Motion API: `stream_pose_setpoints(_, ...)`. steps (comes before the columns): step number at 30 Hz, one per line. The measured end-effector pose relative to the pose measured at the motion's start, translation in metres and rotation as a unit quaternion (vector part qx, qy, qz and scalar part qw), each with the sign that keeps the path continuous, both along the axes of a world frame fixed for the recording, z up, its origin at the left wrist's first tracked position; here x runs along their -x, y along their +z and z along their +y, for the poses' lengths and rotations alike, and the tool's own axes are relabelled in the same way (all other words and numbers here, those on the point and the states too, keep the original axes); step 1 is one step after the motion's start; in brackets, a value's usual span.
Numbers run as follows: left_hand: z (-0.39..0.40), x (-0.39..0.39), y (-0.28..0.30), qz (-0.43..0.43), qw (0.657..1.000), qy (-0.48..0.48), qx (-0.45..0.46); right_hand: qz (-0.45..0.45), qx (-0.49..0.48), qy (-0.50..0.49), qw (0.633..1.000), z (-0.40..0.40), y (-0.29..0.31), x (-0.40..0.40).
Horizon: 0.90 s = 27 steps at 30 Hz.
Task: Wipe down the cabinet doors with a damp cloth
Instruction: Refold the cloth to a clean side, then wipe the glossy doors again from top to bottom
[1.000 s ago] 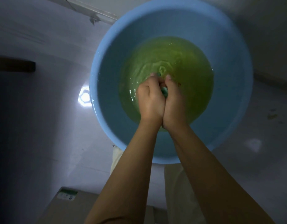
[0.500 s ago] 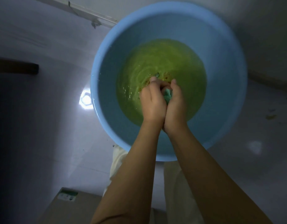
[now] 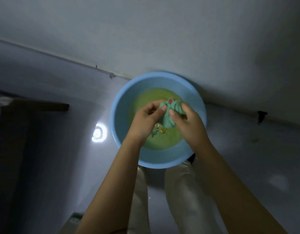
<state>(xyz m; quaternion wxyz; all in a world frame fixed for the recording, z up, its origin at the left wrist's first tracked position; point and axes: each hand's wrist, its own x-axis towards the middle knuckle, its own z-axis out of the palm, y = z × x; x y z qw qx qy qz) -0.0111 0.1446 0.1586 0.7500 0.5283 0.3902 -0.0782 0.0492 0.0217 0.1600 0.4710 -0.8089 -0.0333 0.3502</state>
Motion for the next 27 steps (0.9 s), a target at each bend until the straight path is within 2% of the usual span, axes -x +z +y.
stream_pose_setpoints(2, 0.003, -0.01, 0.051, -0.014, 1.0, -0.026, -0.013, -0.061, 0.023, 0.013, 0.998, -0.008, 0.047, -0.015)
stream_pose_setpoints(5, 0.003, -0.02, 0.133, -0.034, 0.994, -0.089, -0.051, -0.108, 0.014, 0.004, 0.994, -0.023, 0.126, -0.031)
stream_pose_setpoints(8, -0.003, -0.028, 0.205, -0.051, 0.991, -0.083, -0.094, -0.171, -0.002, 0.015, 0.985, -0.033, 0.2, -0.042)
stream_pose_setpoints(12, -0.014, -0.033, 0.291, -0.096, 0.984, -0.081, -0.124, -0.2, -0.02, -0.019, 0.979, -0.058, 0.292, -0.049)
stream_pose_setpoints(17, -0.03, -0.041, 0.371, -0.15, 0.968, -0.155, -0.124, -0.221, -0.03, -0.111, 0.968, -0.098, 0.367, -0.039)
stream_pose_setpoints(23, -0.063, -0.059, 0.443, -0.233, 0.897, -0.337, -0.167, -0.217, -0.101, -0.233, 0.942, -0.161, 0.45, 0.001)
stream_pose_setpoints(27, -0.105, -0.072, 0.467, -0.273, 0.864, -0.378, -0.19, -0.249, -0.085, -0.306, 0.915, -0.21, 0.477, 0.026)
